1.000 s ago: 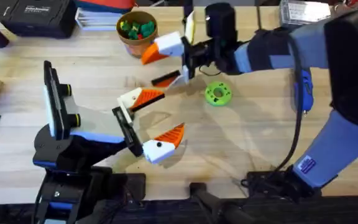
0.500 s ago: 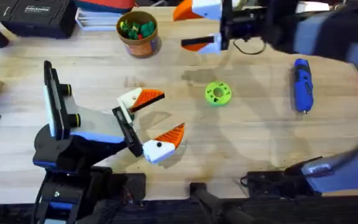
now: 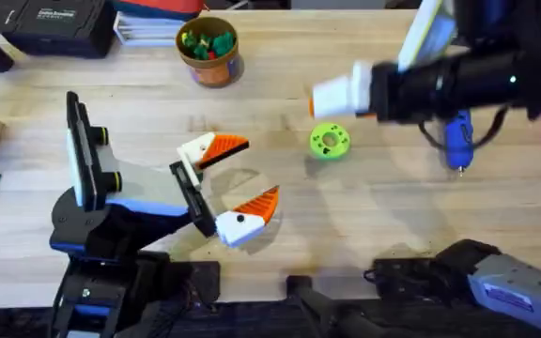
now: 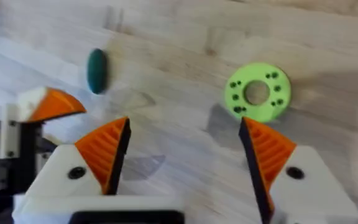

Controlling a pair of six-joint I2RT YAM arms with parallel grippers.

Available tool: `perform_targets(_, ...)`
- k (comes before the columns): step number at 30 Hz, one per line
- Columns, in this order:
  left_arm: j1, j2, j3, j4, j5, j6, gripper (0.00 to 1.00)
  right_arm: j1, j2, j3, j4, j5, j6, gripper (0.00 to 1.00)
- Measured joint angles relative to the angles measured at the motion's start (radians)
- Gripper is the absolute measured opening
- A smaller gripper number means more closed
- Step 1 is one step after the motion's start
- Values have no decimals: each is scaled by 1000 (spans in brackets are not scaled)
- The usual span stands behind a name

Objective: Pick up the gripper from the table and insert it into the empty holder that is missing its gripper. Then pick up a screw, insert it into the mounting hole, and use the screwdriver to tighten it. Finally, clean up the table by picking up the vegetable and placing it into the bucket.

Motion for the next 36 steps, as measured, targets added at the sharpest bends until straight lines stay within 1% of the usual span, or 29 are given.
perform_targets(3,0,0,0,0,0,0,985,100,-5,0,-94,129,-17,995)
perform_targets(5,0,0,0,0,0,0,985,153,6,0,-100,176,-26,995)
perform_targets(7,0,0,0,0,0,0,985,183,18,0,-91,205,-31,995)
perform_targets(13,0,0,0,0,0,0,985,198,59,0,-84,253,-36,995)
perform_targets(17,0,0,0,0,0,0,986,198,112,-6,-82,287,-29,994)
perform_targets(19,0,0,0,0,0,0,986,198,152,-11,-80,300,-24,927)
perform_targets(24,0,0,0,0,0,0,985,198,265,-14,-48,317,-16,720)
perform_targets(26,0,0,0,0,0,0,985,198,303,-15,-36,320,-13,613)
perform_targets(28,0,0,0,0,0,0,985,198,332,-16,-32,320,-12,484)
perform_targets(29,0,0,0,0,0,0,985,198,345,-16,-30,320,-11,450)
perform_targets(36,0,0,0,0,0,0,985,198,404,-19,7,342,-12,437)
